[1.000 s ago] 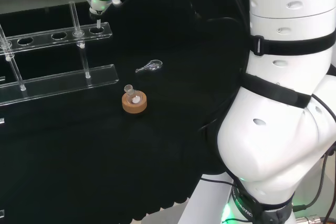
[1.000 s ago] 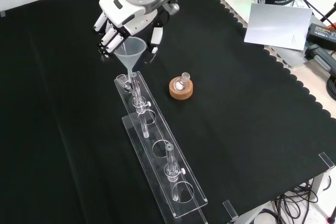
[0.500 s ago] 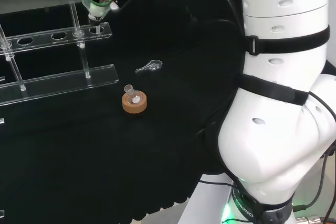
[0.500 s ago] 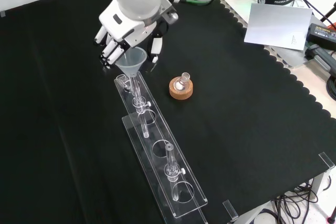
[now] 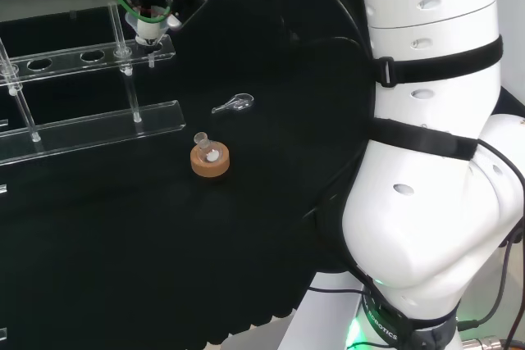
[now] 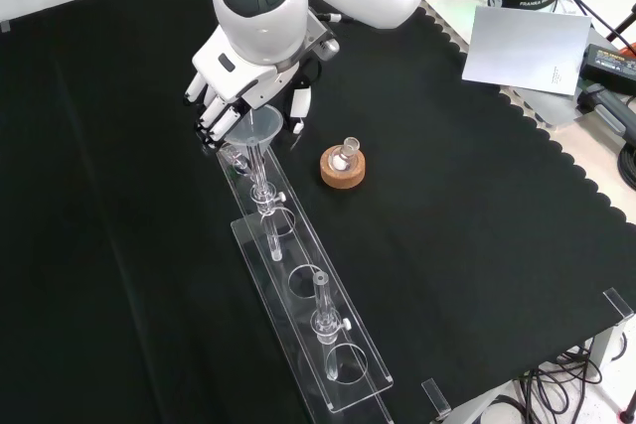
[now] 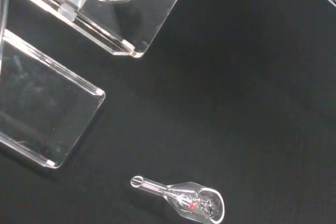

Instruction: Put the funnel back on the funnel stand.

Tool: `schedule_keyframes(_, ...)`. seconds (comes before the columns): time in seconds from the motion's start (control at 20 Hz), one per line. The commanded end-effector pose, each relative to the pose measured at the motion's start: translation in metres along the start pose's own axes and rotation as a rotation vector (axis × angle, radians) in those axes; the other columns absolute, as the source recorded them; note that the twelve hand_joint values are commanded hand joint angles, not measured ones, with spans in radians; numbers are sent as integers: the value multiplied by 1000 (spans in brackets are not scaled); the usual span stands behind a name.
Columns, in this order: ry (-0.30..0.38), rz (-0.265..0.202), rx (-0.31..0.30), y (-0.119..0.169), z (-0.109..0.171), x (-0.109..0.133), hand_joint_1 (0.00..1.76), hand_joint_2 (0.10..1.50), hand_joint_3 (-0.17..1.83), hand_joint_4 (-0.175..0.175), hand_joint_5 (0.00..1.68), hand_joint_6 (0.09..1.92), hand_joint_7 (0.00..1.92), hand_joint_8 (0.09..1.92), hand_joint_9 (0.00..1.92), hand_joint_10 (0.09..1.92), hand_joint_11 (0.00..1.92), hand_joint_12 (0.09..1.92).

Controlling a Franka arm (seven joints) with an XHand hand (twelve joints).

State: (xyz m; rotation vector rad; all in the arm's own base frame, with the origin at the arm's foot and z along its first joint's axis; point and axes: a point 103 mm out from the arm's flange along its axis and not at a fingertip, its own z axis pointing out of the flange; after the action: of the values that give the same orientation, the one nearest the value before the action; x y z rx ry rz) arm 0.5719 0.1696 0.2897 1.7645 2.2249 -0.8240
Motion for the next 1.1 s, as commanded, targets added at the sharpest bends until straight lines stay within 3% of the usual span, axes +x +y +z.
schedule_keyframes(0.05,26,-26,20,-4,4,1,659,764,414,-32,363,290,365,722,691,532,581,1273)
schedule_keyframes(0.25,20,-32,9,-14,1,2,550,720,333,-28,257,90,153,685,460,648,469,1336)
schedule_keyframes(0.4,22,-25,-14,-26,-4,0,511,701,288,-25,232,87,105,674,400,684,432,1357)
schedule_keyframes(0.7,50,13,-70,-62,-19,-18,495,696,266,-25,228,87,94,672,382,697,415,1365)
schedule_keyframes(0.85,83,45,-135,-90,-27,-32,529,707,265,-27,257,87,126,684,399,706,416,1369)
schedule_keyframes(1.1,151,84,-158,-127,-27,-48,585,730,262,-30,297,87,175,682,447,689,443,1361)
